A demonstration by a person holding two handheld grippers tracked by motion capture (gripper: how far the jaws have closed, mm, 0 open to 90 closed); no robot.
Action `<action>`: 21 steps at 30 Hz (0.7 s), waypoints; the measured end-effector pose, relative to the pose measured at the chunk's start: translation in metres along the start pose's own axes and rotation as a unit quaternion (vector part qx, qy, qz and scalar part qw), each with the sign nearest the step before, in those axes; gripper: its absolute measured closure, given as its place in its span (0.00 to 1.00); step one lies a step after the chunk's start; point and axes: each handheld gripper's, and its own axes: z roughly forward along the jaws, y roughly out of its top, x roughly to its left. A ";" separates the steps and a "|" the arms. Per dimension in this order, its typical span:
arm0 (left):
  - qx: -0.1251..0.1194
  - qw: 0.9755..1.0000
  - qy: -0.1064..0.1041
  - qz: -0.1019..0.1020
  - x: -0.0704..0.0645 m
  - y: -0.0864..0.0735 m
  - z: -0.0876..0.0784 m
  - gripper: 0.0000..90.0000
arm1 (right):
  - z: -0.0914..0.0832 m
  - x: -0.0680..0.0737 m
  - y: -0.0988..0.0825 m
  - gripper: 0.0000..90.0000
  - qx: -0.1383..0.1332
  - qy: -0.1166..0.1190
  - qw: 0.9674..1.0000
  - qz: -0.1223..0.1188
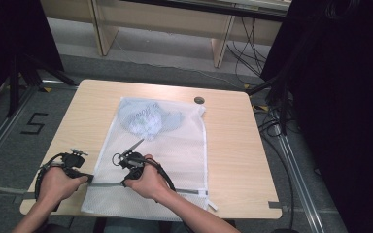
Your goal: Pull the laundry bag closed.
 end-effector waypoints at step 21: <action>-0.006 1.000 0.002 -0.005 -0.001 0.000 0.001 1.00 | -0.008 -0.005 -0.006 0.97 0.007 -0.006 1.000 0.009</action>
